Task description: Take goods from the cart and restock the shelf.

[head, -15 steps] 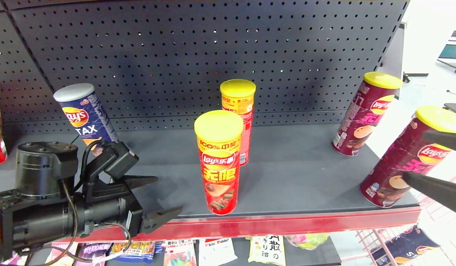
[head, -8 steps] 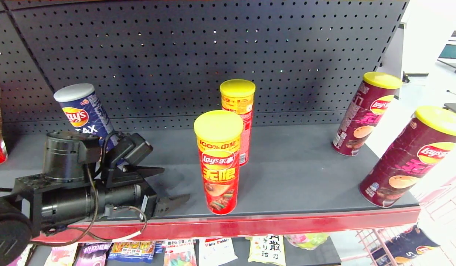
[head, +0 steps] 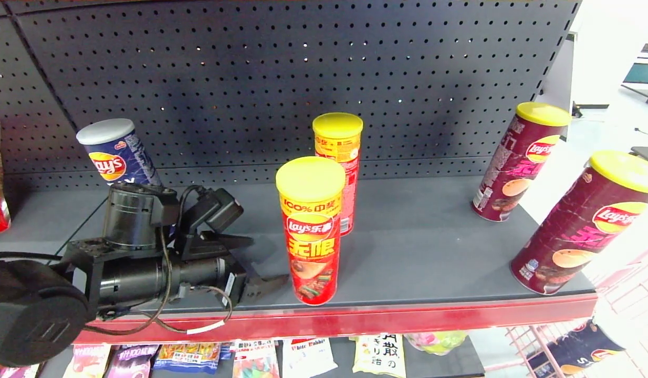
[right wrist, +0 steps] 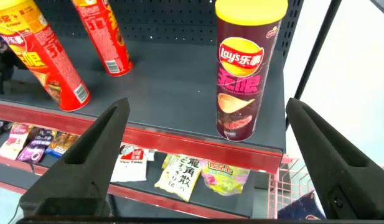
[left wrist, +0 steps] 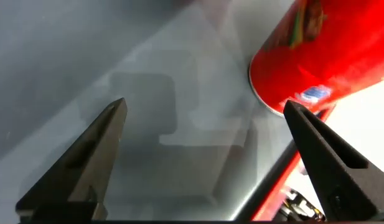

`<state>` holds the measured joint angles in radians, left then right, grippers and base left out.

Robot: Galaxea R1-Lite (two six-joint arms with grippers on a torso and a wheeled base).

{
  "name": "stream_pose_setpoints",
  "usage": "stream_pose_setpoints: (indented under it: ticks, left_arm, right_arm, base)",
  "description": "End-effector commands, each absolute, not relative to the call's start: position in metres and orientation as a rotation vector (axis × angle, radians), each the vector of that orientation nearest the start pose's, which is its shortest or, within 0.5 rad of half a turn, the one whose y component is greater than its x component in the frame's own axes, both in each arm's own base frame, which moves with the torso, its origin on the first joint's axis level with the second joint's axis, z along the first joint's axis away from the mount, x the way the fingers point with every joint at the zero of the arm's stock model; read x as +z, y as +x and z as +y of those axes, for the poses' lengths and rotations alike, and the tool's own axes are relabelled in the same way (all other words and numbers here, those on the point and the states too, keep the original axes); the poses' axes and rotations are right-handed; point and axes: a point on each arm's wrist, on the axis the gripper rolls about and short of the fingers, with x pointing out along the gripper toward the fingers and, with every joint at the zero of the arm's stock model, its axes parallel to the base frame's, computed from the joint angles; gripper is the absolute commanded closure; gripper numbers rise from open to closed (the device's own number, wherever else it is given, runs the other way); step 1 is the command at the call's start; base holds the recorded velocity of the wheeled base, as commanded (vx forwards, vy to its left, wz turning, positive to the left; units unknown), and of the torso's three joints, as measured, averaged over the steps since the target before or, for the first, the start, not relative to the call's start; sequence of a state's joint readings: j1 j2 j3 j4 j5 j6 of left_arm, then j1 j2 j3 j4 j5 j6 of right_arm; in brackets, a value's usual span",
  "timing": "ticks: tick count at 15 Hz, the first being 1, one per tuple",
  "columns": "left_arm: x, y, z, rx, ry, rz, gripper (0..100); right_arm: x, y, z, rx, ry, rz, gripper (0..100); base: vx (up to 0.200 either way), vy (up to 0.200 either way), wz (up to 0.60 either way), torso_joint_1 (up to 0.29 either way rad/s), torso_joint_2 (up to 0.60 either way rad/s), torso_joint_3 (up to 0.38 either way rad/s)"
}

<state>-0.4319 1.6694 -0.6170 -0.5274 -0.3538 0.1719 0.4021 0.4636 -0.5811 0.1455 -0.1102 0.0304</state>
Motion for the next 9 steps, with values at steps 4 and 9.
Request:
stream_pose_setpoints:
  ticks: [4, 9]
  left_arm:
    - [0.1304, 0.2492, -0.1289, -0.83, 0.182, 0.465, 0]
    - [0.1284, 0.2508, -0.1306, -0.834, 0.183, 0.471, 0]
  right_arm:
    - [0.2231, 0.0005, -0.0025, 0.289, 0.02, 0.043, 0]
    - [0.2166, 0.0015, -0.0021, 0.289, 0.016, 0.061, 0]
  base:
    - [0.0, 0.0, 0.0, 0.0, 0.0, 0.0]
    - [0.0, 0.0, 0.0, 0.0, 0.0, 0.0]
